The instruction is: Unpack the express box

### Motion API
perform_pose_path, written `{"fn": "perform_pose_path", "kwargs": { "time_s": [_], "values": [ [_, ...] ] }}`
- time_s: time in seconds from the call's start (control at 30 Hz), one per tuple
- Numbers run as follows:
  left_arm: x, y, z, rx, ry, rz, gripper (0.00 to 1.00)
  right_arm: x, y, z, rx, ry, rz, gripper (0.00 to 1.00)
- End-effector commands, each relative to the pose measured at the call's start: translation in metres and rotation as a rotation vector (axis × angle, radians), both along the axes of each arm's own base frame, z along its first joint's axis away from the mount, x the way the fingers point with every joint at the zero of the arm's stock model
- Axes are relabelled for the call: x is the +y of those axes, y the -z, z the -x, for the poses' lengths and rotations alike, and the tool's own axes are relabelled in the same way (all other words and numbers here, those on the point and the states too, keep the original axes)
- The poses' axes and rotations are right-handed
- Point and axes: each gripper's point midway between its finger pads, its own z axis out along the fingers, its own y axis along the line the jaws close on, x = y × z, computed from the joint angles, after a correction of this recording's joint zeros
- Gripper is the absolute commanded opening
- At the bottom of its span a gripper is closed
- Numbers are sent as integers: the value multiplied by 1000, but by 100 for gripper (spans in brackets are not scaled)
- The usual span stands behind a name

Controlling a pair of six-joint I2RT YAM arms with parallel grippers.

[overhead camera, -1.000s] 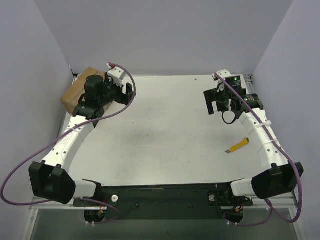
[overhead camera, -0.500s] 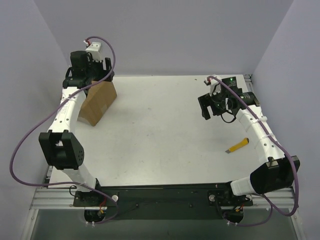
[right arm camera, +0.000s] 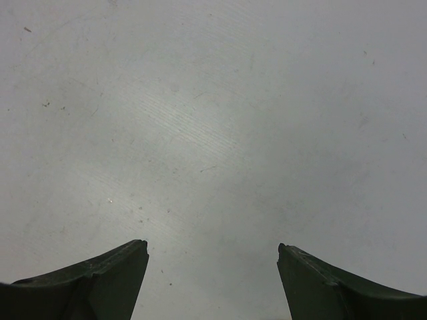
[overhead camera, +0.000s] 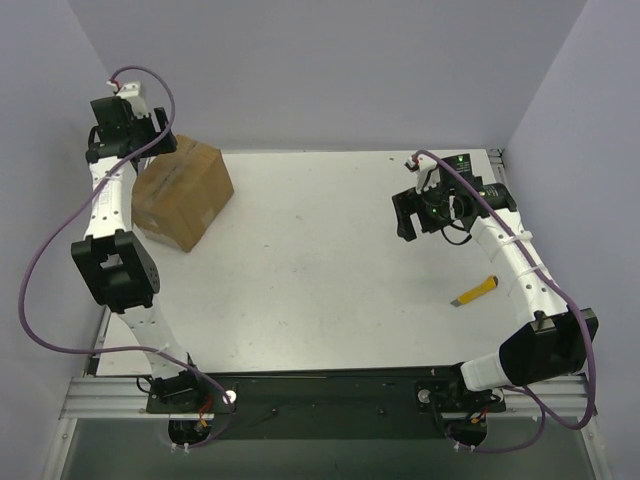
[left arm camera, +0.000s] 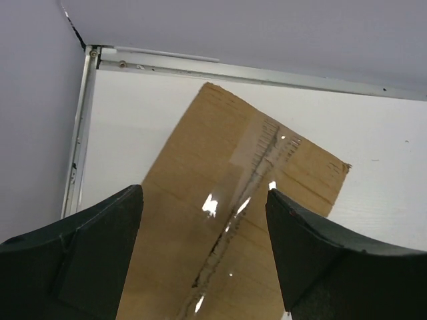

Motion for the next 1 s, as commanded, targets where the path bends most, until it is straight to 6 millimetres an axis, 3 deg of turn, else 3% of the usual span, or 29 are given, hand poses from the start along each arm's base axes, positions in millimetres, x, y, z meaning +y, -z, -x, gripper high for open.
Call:
{"fn": "perform_pose_path", "kwargs": {
  "time_s": [0.0,0.17,0.33,0.4,0.5,0.57,0.6,0.63,0.77,0.9,0.93,0.97],
  "values": [
    [22,1,-5,5,9,28,84,-3,9,6,27,-16,30,81],
    [43,28,2,65,0,71,84,-8,13,11,35,-12,47,82],
    [33,36,7,74,115,177,85,-4,18,15,57,-17,26,82],
    [18,36,15,84,209,262,89,-2,20,16,64,-27,19,82],
    [-4,51,30,154,290,349,96,-1,21,16,71,-32,16,82],
    [-14,56,41,179,319,390,97,-1,22,15,72,-34,18,82],
    [-24,67,51,209,343,434,97,-1,23,16,73,-34,17,82],
    [-31,60,58,199,358,439,97,0,24,16,77,-37,15,82],
    [-59,71,87,232,396,501,97,3,26,17,87,-43,3,82],
    [-95,81,119,269,451,561,97,8,29,15,102,-53,-11,82],
    [-113,74,127,264,478,547,97,10,28,12,100,-55,-14,82],
    [-123,82,134,266,494,549,97,13,27,11,100,-60,-20,82]
  ]
}}
